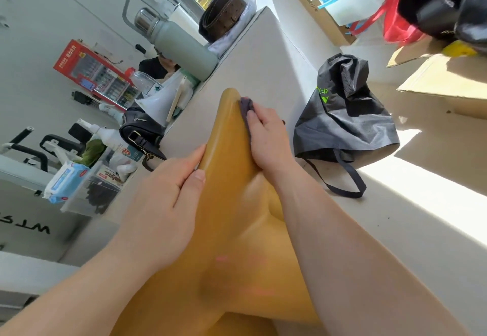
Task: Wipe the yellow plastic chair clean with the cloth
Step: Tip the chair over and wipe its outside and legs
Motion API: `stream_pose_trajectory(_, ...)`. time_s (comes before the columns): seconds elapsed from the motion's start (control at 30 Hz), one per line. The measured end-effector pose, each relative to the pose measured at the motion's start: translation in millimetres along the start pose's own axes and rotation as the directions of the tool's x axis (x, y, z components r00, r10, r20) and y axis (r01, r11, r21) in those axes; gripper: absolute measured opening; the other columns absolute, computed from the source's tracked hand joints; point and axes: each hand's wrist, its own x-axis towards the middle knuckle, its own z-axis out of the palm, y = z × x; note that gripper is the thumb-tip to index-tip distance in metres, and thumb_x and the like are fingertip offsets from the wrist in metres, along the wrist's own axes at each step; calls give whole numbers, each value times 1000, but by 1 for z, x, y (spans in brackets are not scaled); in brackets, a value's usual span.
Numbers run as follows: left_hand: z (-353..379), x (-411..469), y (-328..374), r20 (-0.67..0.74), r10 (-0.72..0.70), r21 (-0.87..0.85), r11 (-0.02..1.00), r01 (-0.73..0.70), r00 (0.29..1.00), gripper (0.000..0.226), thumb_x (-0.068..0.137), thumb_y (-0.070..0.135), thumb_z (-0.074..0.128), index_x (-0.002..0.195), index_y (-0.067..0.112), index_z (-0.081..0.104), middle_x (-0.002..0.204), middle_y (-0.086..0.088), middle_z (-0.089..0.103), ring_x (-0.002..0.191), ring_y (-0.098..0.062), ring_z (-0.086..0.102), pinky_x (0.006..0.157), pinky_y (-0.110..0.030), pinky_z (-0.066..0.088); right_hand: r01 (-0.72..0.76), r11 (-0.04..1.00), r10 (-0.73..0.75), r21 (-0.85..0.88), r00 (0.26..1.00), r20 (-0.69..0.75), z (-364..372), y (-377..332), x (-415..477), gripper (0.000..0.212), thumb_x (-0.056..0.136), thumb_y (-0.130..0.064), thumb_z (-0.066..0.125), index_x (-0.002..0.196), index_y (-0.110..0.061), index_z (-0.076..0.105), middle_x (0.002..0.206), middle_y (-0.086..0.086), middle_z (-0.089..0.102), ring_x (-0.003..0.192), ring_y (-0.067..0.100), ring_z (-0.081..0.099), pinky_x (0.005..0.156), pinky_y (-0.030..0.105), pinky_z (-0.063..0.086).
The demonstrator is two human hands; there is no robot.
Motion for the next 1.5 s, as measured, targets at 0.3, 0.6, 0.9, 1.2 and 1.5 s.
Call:
stream_pose_trajectory(0.3,0,0,2,10,8,78,997,-9,1000,45,105,36,38,150,31,44,138,8,56,114,7,42,97,-18,31,-262,963,270,68,930,-248,39,-40,-129,39,108,-35,39,145,-33,51,115,-3,50,105,15,53,89,28,44)
stream_pose_trajectory(0.6,-2,-4,2,-140,118,128,987,-101,983,36,104,27,37,109,12,70,104,-7,70,92,-18,55,79,-32,39,-288,861,278,-419,957,-85,-7,55,-181,40,109,-34,32,144,-32,51,108,2,49,104,23,53,94,37,43)
stream_pose_trajectory(0.9,-18,-68,-18,-160,180,281,951,-130,970,38,105,31,41,138,18,54,110,-3,58,96,-14,49,81,-30,35,-424,838,380,-345,905,-188,3,38,-205,35,109,-34,28,124,-20,56,115,6,48,97,22,54,90,40,48)
stream_pose_trajectory(1.2,2,-98,-29,-160,101,226,972,-63,982,49,103,32,34,148,16,45,131,-8,60,118,-23,51,97,-40,40,-158,836,74,-525,981,-178,8,47,-220,52,106,-38,22,150,-22,44,116,-2,47,107,18,44,103,36,37)
stream_pose_trajectory(1.5,7,-100,-24,-208,91,241,970,-39,974,53,101,35,33,148,14,47,112,-6,61,104,-24,53,84,-39,43,-350,862,257,-367,925,-279,26,16,-210,39,109,-32,32,144,-23,49,118,-2,40,117,22,44,105,39,37)
